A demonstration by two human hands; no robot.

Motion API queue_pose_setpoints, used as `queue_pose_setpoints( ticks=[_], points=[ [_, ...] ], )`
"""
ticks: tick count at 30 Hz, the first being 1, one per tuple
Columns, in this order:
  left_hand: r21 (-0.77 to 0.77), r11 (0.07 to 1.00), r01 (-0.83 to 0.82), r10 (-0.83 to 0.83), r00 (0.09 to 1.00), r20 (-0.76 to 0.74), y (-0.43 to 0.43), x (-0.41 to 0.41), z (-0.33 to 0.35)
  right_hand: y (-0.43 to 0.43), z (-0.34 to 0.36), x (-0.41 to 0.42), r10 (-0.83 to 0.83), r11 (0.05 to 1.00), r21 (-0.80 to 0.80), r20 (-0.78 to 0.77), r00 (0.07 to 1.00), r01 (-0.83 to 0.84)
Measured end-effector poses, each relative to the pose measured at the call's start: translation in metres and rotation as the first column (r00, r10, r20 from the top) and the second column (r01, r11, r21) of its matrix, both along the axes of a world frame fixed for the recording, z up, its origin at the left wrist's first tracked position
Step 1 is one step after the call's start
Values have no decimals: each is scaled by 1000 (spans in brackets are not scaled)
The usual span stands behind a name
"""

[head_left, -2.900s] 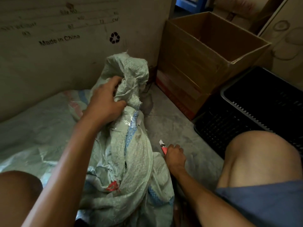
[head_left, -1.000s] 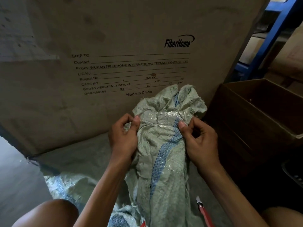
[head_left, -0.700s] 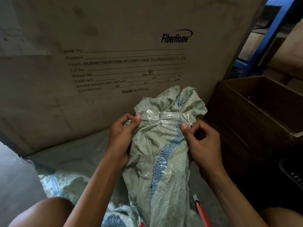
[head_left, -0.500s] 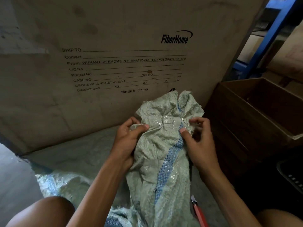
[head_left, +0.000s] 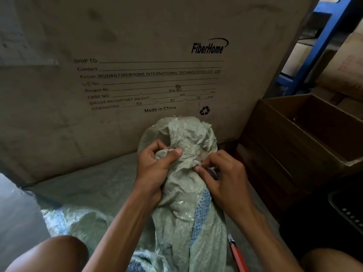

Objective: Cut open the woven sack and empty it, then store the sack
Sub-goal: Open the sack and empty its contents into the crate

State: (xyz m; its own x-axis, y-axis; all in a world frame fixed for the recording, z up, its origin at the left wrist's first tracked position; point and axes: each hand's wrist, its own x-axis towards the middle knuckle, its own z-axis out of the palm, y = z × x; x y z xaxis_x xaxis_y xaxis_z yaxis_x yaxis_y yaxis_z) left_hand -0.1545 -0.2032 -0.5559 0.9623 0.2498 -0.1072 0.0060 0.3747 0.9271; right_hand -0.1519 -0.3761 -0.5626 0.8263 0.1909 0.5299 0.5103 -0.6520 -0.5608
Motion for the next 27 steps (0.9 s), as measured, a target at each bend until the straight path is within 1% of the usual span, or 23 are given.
queue_pose_setpoints(
  ticks=[2, 4, 6, 12, 19, 24, 26, 27],
  points=[
    [69, 993, -99, 100, 995, -5, 5, 2, 1, 0, 1, 0, -26, 997, -68, 53, 998, 29],
    [56, 987, -154, 155, 988, -22, 9, 4, 1, 0, 3, -1, -49, 990, -124, 106, 993, 62],
    [13, 987, -161, 162, 986, -44, 10, 6, 0, 0, 6, 0, -58, 983, -161, 154, 986, 83],
    [10, 982, -188, 188, 980, -60, 13, 12, -7, -3, 9, -3, -15, 950, -294, 298, 955, 106],
    [12, 983, -181, 182, 981, -66, 11, 19, -21, -9, 15, -13, 93, 938, -345, 318, 944, 23],
    [44, 978, -205, 207, 978, -39, 7, 23, -22, -12, 21, -16, 104, 946, -323, 323, 941, 6],
    [30, 980, -195, 196, 980, -44, 4, 21, -21, -13, 22, -16, 113, 955, -294, 279, 954, -27],
    [15, 985, -171, 171, 984, -43, 3, 20, -20, -14, 22, -16, 120, 967, -248, 226, 967, -62]
  ],
)
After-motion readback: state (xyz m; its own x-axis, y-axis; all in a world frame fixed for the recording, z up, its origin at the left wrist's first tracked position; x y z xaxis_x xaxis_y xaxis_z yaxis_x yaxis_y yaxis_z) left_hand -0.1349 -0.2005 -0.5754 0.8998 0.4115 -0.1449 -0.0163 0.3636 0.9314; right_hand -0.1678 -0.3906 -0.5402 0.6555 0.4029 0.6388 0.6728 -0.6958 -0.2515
